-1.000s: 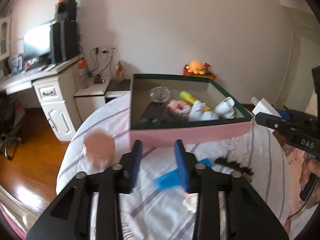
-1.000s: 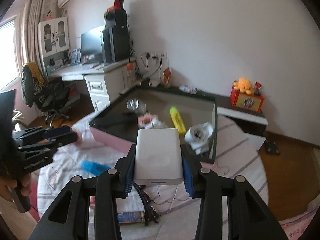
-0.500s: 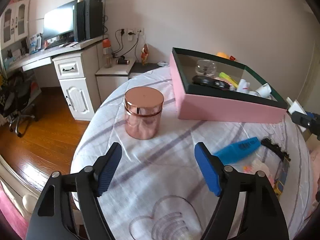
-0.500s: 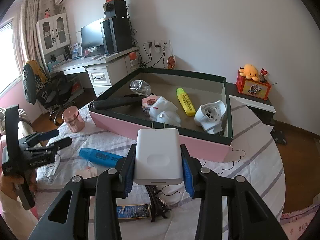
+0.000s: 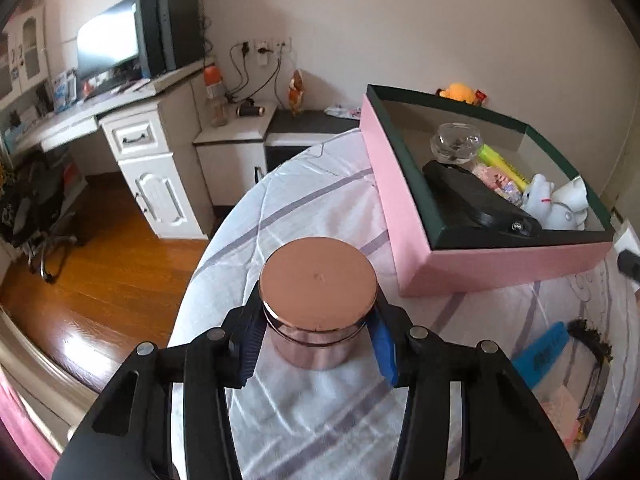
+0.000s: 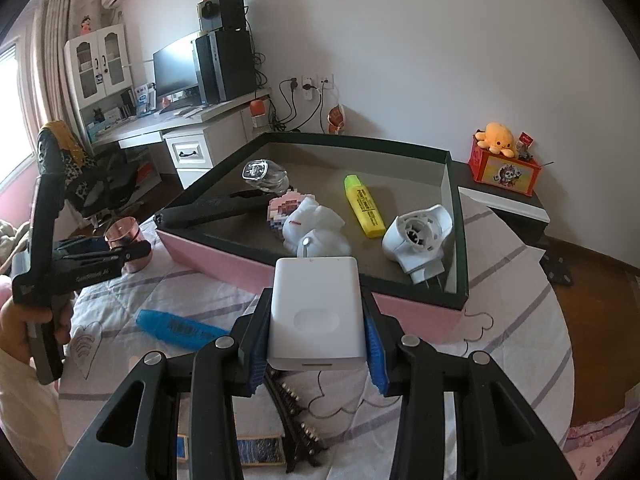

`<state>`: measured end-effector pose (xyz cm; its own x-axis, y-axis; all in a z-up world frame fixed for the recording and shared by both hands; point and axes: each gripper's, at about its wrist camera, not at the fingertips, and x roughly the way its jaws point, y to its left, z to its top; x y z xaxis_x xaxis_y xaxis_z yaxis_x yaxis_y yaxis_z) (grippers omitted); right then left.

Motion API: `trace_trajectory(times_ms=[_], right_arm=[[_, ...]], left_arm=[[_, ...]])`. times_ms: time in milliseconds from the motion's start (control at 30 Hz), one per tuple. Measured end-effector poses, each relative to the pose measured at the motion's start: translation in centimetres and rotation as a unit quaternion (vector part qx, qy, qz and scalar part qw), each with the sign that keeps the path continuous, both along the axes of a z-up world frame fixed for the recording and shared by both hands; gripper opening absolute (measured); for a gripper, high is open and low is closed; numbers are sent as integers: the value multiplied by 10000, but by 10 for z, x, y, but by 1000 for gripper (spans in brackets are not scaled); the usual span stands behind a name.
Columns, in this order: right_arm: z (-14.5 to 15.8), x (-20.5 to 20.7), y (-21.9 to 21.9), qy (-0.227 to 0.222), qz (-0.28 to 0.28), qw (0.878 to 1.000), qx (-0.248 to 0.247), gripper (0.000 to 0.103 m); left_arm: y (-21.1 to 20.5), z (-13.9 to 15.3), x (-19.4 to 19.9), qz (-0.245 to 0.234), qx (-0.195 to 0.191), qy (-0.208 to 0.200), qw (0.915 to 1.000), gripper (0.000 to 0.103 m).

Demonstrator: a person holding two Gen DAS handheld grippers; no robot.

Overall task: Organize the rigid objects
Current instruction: 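Lower the copper cup and power bank into the pink box and open both tools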

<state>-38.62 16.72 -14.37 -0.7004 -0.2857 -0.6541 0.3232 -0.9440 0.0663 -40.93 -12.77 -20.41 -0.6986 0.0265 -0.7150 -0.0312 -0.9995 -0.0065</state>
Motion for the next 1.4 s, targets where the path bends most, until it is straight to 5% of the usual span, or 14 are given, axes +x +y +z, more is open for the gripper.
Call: trace_trajectory(times_ms=[400, 633, 867, 1100, 1167, 1233, 1333, 1400], right_arm=[[15, -19, 6, 139, -16, 9999, 58, 41], [22, -38, 5, 169, 33, 9998, 83, 41], [9, -67, 2, -90, 74, 9998, 132, 41], [-6, -79, 10, -206, -4, 9998, 58, 42], [-5, -76, 11, -140, -30, 9999, 38, 42], [0, -70, 12, -56, -76, 10000, -7, 51], [14, -58, 13, 124, -192, 9997, -23, 72], [27, -44, 15, 305, -244, 9992, -71, 81]], left_arm=[[34, 62, 28, -422, -242, 715, 9963, 47], [85, 100, 6, -1017, -190, 975, 9898, 47], [137, 87, -33, -1574, -209, 618, 9854, 48], [150, 55, -56, -1417, -372, 175, 9891, 49], [149, 52, -54, -1379, -335, 174, 9897, 54], [147, 57, -45, -1381, -329, 272, 9895, 81], [139, 73, -25, -1222, -349, 620, 9900, 102], [130, 85, -9, -1092, -321, 833, 9900, 103]])
